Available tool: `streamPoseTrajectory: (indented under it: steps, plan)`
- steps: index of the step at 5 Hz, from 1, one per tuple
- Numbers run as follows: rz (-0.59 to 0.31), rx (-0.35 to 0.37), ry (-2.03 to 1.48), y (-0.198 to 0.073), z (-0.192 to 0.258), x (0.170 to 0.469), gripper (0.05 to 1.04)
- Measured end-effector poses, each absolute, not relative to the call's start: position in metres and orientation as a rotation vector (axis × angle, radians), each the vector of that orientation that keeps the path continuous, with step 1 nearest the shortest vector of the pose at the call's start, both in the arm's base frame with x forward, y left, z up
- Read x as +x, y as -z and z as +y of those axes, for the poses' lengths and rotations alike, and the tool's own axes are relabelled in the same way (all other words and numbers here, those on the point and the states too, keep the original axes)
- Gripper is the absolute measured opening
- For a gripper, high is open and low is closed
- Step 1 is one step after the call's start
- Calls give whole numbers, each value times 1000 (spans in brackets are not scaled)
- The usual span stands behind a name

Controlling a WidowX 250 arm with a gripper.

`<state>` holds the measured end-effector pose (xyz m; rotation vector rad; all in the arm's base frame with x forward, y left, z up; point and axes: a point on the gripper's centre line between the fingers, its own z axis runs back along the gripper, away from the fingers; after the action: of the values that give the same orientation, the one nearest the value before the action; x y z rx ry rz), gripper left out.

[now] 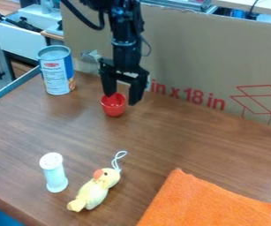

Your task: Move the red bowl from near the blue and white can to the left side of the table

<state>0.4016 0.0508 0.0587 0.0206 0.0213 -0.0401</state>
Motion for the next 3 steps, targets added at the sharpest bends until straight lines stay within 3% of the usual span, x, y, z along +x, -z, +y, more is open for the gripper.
streamPoseTrajectory:
  steps: [3]
  plan:
    - [75,34,16,-46,50,396,1003]
